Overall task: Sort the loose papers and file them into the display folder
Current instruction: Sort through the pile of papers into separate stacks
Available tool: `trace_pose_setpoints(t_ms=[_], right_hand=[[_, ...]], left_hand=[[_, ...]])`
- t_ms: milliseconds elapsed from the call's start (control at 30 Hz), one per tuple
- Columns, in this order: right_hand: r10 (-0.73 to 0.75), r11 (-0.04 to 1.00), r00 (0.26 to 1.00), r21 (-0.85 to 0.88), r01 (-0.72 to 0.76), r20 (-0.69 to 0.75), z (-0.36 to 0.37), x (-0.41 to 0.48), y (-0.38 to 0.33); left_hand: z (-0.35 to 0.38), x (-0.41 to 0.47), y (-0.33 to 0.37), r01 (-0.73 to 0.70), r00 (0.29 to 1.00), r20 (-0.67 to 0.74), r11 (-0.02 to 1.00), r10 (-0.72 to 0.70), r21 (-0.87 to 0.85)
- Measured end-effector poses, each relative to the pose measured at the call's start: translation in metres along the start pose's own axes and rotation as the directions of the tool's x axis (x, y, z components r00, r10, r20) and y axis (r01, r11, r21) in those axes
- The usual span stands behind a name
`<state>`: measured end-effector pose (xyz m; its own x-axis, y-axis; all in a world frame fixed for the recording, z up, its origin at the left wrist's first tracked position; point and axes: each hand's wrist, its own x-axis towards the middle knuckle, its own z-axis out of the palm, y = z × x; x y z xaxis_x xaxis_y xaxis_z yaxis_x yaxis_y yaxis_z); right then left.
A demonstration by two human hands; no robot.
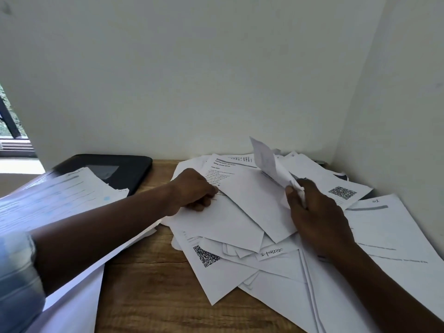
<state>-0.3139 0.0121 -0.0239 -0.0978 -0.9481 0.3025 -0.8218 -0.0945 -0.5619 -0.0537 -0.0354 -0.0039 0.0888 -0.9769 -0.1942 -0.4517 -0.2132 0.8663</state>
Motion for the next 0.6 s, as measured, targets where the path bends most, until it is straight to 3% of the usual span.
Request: trace_pose_setpoints(t_ms=[167, 300, 433, 600], right_hand=[[0.035, 0.992, 0.990, 0.123, -0.018, -0.134, 0.001, 0.001, -0.001], [0.049, 0.981, 0.951, 0.193, 0.012, -0.306, 0.001, 0.005, 0.005], [0.064, 0.976, 0.839, 0.210, 0.061, -0.541, -0.006, 0.007, 0.004], [0.074, 0.952, 0.697, 0.259, 0.164, -0.714, -0.013, 0.007, 0.004]], left_hand=[[0.011, 0.008, 0.007, -0.004, 0.997, -0.080, 0.999, 0.008, 0.052], [0.022, 0.015, 0.014, -0.073, 0.997, -0.025, 0.995, 0.075, 0.066], [0.014, 0.013, 0.021, -0.076, 0.997, 0.020, 0.992, 0.079, -0.097], [-0.026, 0.015, 0.004, -0.125, 0.983, -0.135, 0.992, 0.123, -0.008]])
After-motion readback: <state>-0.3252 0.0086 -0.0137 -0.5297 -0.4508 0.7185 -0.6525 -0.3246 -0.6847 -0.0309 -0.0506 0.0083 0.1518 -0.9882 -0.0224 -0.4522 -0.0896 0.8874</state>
